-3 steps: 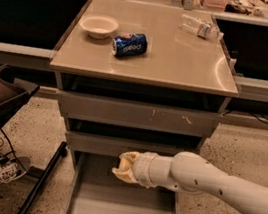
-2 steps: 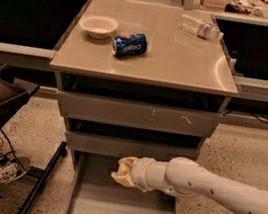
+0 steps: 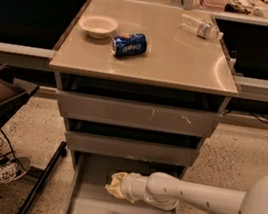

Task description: Place sponge into bottom drawer

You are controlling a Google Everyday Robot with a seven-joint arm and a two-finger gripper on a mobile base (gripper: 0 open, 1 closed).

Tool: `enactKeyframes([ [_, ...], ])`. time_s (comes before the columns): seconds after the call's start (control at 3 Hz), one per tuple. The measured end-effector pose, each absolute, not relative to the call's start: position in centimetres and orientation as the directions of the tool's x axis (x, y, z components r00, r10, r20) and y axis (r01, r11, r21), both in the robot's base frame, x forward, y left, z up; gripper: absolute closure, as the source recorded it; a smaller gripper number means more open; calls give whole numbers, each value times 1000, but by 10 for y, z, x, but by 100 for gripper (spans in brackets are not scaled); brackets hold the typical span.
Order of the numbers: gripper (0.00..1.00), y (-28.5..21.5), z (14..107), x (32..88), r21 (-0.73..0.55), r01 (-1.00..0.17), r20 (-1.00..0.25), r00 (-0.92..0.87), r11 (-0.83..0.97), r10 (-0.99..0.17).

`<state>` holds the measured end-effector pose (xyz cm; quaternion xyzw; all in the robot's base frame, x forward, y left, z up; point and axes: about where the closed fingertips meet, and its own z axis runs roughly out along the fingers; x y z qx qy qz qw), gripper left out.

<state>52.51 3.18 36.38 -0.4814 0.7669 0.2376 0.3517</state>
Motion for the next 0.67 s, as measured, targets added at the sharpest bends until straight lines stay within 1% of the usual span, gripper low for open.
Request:
enactKeyframes([
  [0.33,100,42,285,529,99,-884,-732,-376,457,-568],
  [0.67,100,45,228,532,152,-855,-682,-454,497,-573],
])
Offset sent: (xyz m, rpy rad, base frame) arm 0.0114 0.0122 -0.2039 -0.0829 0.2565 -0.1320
